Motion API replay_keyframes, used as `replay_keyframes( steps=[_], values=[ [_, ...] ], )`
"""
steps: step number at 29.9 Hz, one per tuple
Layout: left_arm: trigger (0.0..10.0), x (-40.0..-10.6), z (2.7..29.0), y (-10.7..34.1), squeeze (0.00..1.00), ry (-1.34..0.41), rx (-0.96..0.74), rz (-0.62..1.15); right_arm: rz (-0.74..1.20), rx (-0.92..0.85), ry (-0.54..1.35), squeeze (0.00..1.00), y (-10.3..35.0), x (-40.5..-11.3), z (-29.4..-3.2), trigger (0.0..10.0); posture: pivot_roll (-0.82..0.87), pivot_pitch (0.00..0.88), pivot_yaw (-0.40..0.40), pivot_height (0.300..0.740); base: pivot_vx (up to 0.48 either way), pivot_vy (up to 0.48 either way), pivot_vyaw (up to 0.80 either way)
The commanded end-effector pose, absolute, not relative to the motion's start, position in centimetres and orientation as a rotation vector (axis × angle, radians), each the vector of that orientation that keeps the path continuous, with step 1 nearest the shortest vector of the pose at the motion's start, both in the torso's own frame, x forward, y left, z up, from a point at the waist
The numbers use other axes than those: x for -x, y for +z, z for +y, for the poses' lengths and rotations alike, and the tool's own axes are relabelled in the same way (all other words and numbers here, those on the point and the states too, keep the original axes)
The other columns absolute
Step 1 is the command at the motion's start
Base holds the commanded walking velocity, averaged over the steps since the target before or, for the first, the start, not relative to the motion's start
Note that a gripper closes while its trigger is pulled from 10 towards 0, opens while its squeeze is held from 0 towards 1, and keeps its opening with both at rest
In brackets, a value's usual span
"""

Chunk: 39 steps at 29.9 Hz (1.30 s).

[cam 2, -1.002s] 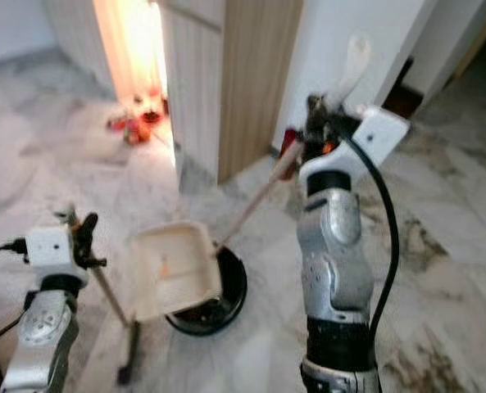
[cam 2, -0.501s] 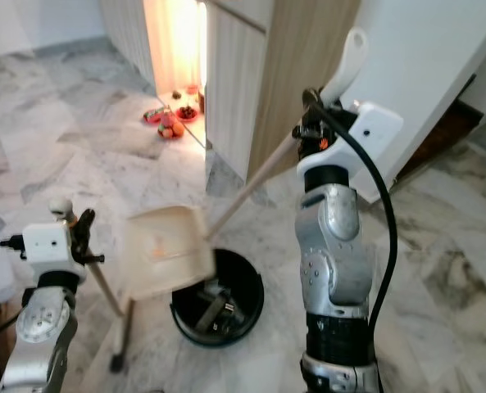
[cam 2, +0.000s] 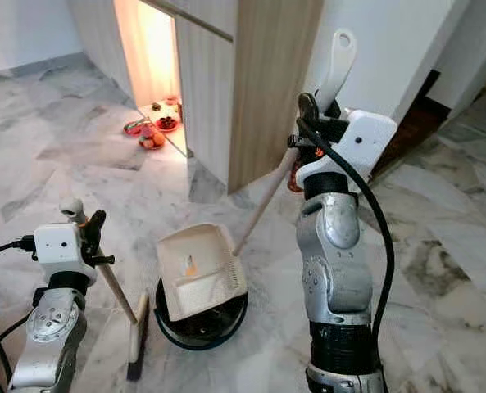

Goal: Sweep floor

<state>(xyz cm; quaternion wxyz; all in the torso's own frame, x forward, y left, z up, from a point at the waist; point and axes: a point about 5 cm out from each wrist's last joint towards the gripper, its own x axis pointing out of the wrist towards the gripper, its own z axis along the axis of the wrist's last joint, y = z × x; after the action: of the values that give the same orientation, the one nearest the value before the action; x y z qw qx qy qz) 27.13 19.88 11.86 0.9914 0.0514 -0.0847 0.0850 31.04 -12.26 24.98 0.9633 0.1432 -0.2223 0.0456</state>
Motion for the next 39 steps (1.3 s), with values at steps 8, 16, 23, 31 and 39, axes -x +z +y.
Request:
replay_keyframes(
  steps=[8, 16, 23, 31, 39],
  values=[
    [10.0, -27.3, 19.6, 12.7, 0.00, 0.157, -0.097, -0.216, -0.672, -0.122, 0.315, 0.00, 27.9, -28.6, -8.9, 10.0, 0.11, 0.061, -0.067, 0.740, 0.000, 0.000, 0.00],
    [10.0, -27.3, 19.4, 12.7, 0.00, 0.149, -0.095, -0.218, -0.713, -0.023, 0.405, 0.00, 27.7, -27.6, -7.3, 10.0, 0.11, 0.061, -0.068, 0.740, 0.000, 0.000, 0.00],
    [10.0, -27.3, 19.3, 12.8, 0.00, 0.141, -0.097, -0.222, -0.752, 0.016, 0.426, 0.00, 27.8, -27.1, -6.7, 10.0, 0.11, 0.059, -0.069, 0.740, 0.000, 0.000, 0.00],
    [10.0, -27.3, 19.0, 12.7, 0.00, 0.127, -0.106, -0.225, -0.790, 0.065, 0.411, 0.00, 27.8, -26.8, -6.5, 10.0, 0.11, 0.055, -0.069, 0.740, 0.000, 0.000, 0.00],
    [10.0, -27.4, 18.9, 12.8, 0.00, 0.121, -0.110, -0.228, -0.873, 0.111, 0.356, 0.00, 28.5, -26.4, -6.7, 10.0, 0.11, 0.052, -0.070, 0.740, 0.000, 0.000, 0.00]
  ],
)
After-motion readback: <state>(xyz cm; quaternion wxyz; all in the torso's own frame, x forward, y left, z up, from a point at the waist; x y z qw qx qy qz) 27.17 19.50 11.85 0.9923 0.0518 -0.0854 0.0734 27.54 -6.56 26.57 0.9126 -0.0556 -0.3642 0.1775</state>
